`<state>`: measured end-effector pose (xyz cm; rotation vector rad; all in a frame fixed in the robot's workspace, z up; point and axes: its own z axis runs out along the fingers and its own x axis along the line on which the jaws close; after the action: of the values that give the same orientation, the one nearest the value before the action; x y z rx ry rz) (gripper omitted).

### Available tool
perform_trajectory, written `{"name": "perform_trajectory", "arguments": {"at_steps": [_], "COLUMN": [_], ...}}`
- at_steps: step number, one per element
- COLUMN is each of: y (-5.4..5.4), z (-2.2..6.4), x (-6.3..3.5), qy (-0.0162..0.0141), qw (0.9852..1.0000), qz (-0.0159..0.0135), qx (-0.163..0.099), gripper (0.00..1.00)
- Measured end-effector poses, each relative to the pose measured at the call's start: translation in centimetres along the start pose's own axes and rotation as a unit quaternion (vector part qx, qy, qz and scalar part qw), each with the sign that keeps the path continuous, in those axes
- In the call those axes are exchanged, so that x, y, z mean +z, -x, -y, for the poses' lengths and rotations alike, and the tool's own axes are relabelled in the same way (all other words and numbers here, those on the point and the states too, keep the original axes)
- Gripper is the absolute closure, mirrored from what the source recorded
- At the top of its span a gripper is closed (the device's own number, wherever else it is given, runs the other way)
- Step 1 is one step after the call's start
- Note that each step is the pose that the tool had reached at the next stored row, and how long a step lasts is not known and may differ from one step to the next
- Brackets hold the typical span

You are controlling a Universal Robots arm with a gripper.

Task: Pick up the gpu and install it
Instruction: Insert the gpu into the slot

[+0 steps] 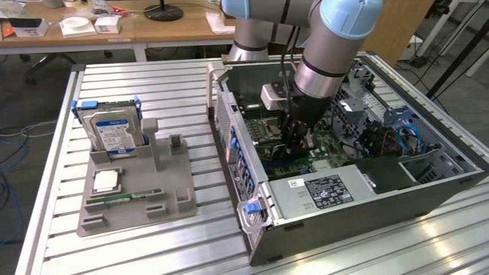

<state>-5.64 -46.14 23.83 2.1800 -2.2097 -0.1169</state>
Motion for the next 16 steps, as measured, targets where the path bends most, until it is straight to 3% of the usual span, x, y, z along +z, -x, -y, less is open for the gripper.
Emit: {"name": "perform_trajectory", "arguments": {"at_steps": [10, 12, 16], "y": [0.04, 0.02, 0.02], "z": [0.01, 0.00, -0.01], "x": [-0.01, -0.05, -0.15], "qy": [0.0003, -0.0004, -0.0002], "qw": [1.0000, 1.0000, 1.0000], "qz": [-0.0008, 0.0005, 0.0002], "qx": [0.000, 0.000, 0.000], "gripper": [0.74, 0.74, 0.74]}}
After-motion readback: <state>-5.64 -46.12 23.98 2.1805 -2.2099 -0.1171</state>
